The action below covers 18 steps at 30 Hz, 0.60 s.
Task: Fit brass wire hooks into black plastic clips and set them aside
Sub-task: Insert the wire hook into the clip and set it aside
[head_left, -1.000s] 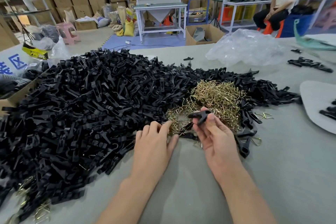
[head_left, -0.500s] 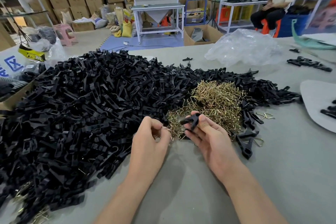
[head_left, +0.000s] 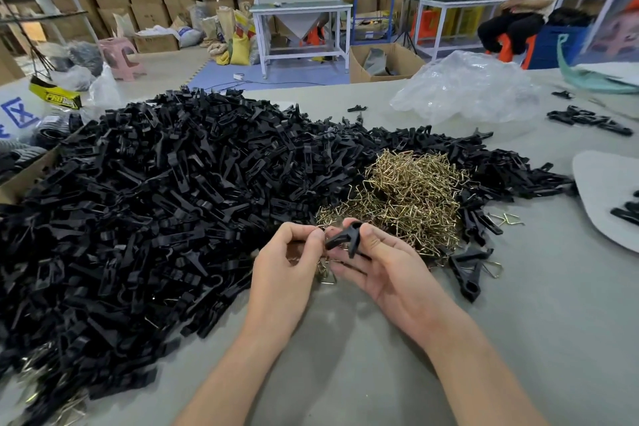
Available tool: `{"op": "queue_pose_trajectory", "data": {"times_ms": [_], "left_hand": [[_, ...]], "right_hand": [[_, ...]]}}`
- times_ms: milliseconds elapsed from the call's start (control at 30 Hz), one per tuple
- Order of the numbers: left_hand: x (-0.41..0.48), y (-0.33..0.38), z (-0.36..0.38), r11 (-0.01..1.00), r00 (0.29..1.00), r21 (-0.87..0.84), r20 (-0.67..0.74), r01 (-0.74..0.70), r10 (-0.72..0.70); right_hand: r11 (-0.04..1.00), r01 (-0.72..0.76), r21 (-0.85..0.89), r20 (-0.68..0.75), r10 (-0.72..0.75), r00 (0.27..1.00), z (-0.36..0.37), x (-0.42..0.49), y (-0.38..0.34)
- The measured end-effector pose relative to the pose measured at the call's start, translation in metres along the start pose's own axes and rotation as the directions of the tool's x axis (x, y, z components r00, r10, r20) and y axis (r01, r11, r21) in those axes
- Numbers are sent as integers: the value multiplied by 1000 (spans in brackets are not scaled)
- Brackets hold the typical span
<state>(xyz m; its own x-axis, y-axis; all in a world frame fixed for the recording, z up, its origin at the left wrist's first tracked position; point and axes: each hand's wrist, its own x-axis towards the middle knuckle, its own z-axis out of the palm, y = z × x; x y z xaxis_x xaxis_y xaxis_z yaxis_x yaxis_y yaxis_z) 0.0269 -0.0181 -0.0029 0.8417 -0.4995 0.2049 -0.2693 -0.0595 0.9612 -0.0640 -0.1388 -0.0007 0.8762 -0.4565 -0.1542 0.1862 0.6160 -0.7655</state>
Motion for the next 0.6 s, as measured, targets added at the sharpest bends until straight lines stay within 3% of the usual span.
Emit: {"op": "queue_pose_trajectory", "data": {"times_ms": [233,600], "left_hand": [[2,1,-4,996,999,-80,19,50,-48],[0,3,-4,996,999,-88,48,10,-6]], "right_hand": [[998,-36,52,-50,38,998,-2,-1,-1],[979,-128,156,22,126,992,-4,-4,-4]]}}
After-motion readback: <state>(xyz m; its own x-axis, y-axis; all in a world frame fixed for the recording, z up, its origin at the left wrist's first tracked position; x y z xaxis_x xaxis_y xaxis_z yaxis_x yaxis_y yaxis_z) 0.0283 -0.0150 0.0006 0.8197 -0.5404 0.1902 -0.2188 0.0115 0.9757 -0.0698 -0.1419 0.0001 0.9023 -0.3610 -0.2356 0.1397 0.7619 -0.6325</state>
